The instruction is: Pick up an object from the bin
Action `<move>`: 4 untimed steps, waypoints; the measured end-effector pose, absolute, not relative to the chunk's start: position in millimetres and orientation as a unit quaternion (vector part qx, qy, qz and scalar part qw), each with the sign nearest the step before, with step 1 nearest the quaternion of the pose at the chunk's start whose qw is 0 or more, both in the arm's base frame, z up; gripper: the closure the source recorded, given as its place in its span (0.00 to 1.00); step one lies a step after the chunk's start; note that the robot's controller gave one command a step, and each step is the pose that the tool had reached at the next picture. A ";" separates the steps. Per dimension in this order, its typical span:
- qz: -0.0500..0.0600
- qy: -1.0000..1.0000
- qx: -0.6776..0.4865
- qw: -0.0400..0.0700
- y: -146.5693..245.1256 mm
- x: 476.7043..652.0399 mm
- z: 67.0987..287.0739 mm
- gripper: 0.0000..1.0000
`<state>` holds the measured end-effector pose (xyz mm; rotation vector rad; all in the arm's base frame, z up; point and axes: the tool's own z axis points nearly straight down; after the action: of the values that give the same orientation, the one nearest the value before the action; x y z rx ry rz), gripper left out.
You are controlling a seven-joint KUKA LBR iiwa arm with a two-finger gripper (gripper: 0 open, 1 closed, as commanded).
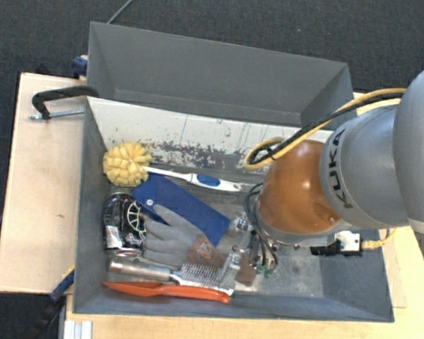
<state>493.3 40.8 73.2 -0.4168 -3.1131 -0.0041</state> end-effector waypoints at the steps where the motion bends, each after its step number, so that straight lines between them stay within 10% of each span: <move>1: -0.003 -0.980 -0.197 0.000 38.5 493.1 65.3 1.00; 4: -0.003 -0.978 -0.207 0.000 37.9 492.5 78.4 1.00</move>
Offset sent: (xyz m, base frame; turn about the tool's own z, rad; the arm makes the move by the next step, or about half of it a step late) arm 0.0000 0.0000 0.0000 0.0000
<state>492.5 37.9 78.4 -0.6491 -3.0742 -0.0082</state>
